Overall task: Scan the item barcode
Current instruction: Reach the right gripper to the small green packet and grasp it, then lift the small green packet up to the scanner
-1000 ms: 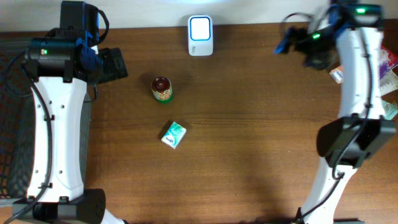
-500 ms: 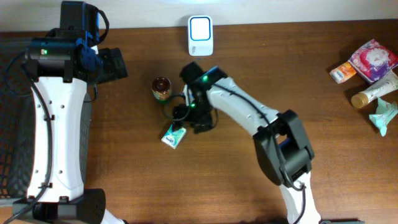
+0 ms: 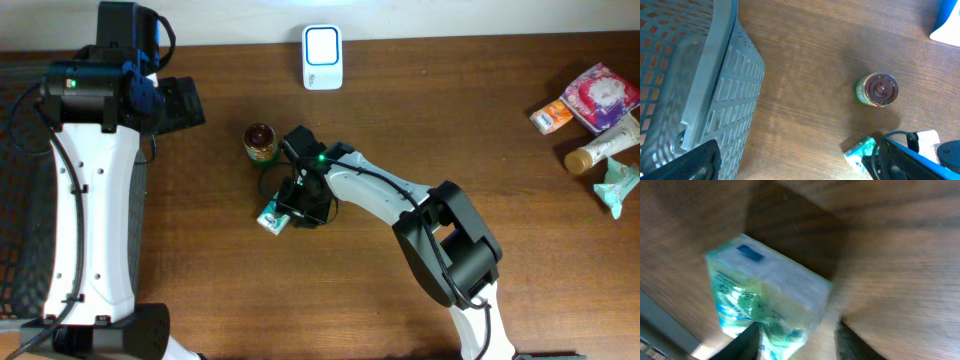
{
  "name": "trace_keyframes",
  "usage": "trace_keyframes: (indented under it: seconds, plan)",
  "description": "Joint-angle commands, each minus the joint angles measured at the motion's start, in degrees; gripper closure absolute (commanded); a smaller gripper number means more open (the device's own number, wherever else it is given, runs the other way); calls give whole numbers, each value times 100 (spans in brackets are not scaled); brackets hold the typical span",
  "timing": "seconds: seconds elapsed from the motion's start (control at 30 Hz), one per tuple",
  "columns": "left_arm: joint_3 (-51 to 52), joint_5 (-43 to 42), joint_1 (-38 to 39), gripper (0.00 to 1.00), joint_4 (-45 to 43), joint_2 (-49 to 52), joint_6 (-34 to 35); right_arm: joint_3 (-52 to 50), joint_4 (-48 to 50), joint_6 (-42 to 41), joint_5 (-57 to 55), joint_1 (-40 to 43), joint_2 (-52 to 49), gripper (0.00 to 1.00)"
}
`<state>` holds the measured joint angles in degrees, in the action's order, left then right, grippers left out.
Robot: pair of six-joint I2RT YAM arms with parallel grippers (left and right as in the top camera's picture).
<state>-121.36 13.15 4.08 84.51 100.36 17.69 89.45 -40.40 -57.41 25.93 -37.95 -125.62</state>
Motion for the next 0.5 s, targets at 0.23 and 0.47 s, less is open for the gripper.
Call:
trace_keyframes:
  seconds: [0.23,0.47]
  plan:
    - [-55,61,-11,1,0,-20,-66,-136,-319,3976,3104,1222,328,96]
    - [-55,61,-11,1,0,-20,-66,-138,-2715,7906,2605,1659,376,96]
